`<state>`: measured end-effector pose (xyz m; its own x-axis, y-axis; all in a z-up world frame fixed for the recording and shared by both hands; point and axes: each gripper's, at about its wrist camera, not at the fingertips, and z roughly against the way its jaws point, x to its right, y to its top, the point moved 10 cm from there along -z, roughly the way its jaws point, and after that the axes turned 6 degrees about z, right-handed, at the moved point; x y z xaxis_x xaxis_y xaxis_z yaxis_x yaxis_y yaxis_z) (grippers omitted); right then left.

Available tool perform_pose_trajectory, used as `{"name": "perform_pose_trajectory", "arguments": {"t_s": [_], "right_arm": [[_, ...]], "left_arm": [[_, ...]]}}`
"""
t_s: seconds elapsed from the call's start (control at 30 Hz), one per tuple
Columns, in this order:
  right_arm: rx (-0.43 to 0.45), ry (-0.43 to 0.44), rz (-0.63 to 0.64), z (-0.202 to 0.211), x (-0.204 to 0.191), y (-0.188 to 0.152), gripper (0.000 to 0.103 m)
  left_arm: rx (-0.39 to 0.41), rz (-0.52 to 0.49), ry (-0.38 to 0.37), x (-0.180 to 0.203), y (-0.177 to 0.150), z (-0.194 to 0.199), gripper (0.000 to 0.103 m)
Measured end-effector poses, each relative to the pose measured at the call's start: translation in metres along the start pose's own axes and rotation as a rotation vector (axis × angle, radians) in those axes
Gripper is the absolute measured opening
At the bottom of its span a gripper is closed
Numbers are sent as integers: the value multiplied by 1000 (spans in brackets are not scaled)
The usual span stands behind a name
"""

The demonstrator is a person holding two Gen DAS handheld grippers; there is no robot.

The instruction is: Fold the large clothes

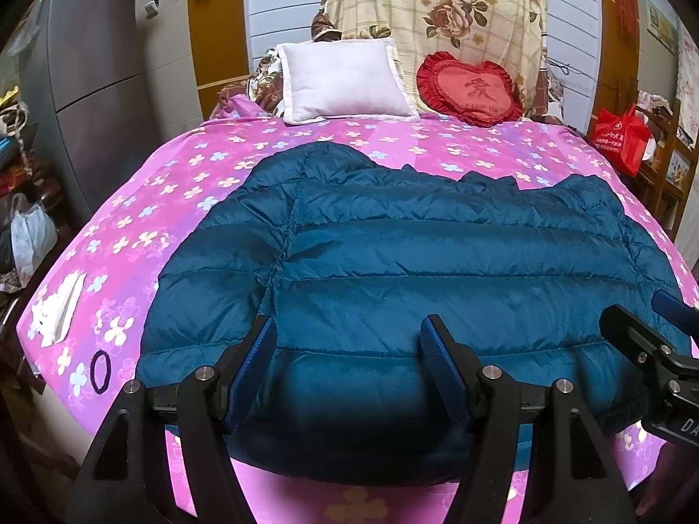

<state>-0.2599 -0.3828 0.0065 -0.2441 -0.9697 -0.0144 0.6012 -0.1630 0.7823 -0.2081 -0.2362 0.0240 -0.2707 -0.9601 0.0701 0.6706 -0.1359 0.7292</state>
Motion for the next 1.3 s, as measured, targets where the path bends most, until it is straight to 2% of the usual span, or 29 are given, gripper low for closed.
{"name": "perform_pose_trajectory", "arguments": {"t_s": [1.3], "right_arm": [[0,-20,-5,1,5,-2,103]], "left_arm": [[-7,-3,-6,7,-4,1,50]]}}
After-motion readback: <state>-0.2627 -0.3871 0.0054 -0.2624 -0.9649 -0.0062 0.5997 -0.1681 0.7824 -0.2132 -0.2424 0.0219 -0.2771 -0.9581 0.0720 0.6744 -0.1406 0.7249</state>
